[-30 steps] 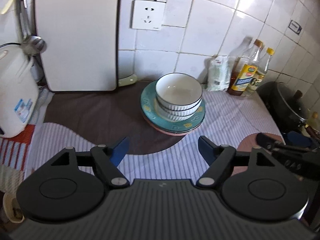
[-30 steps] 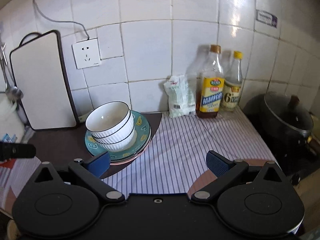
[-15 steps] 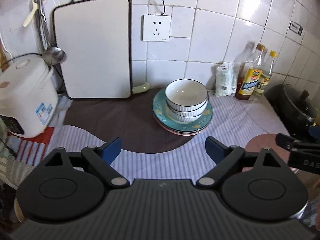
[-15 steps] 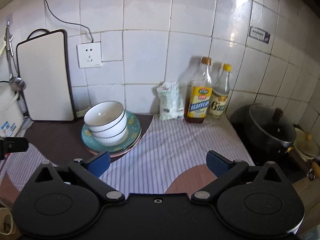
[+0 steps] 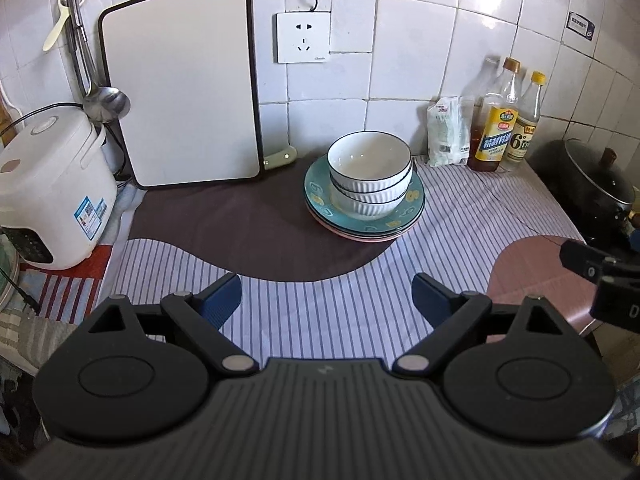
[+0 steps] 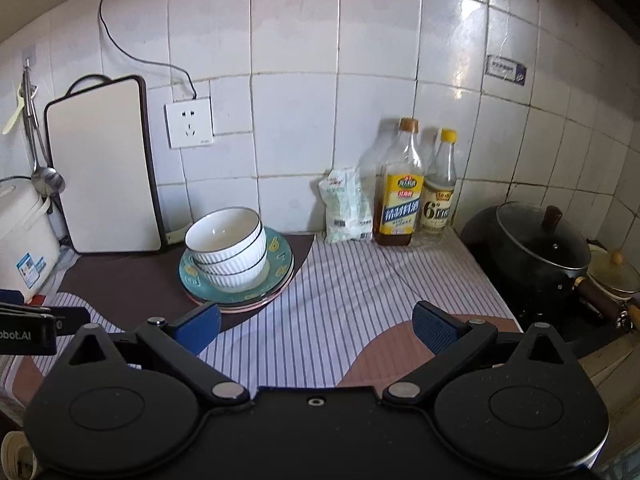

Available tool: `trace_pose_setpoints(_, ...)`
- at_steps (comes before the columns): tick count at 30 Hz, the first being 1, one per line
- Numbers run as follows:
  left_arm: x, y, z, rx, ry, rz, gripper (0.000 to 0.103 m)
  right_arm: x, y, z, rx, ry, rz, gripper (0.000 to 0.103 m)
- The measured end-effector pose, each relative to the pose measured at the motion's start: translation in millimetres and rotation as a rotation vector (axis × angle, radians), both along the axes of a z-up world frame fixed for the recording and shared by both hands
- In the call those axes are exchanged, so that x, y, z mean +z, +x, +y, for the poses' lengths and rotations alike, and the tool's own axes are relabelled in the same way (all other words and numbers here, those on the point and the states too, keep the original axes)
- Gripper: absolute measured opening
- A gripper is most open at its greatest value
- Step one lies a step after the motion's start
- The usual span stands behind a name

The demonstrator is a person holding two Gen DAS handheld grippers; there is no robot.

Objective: Organize plates and bowls

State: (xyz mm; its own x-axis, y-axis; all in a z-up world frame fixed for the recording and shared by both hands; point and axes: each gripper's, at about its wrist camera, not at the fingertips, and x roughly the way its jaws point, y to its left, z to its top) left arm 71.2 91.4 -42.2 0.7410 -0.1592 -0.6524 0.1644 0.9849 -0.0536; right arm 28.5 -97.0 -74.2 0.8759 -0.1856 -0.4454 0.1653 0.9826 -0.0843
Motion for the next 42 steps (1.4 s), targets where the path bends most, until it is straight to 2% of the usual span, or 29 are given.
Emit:
trace_pose_setpoints(11, -12, -11, 2, -0.021, 0.015, -0.012, 0.093, -5, -8, 2, 0.003, 0.013, -0.022, 0.103)
trace_pose_setpoints(16, -17, -15, -2, -0.037, 0.021, -0.017, 0.101, -8, -14, 3, 0.010, 0.015, -0.049, 0.103)
trace_pose_setpoints(22, -20, -20, -3, -0.035, 0.013, -0.056, 0.103, -12, -22, 3, 0.019, 0.028, -0.087, 0.103)
trace_pose_setpoints(27, -21, -18, -6, 0.007, 0.029, -0.064, 0.103, -15, -22, 0, 0.009, 0.026, -0.084, 0.103)
trace_pose_setpoints(36, -24, -23, -11, -0.045, 0.021, -0.088, 0.103, -24, -19, -2, -0.001, 0.027, -0.061, 0.103)
trace_pose_setpoints(42, -26, -24, -12, -0.013, 0.007, -0.083, 0.103, -27, -19, -2, -0.004, 0.020, -0.054, 0.103)
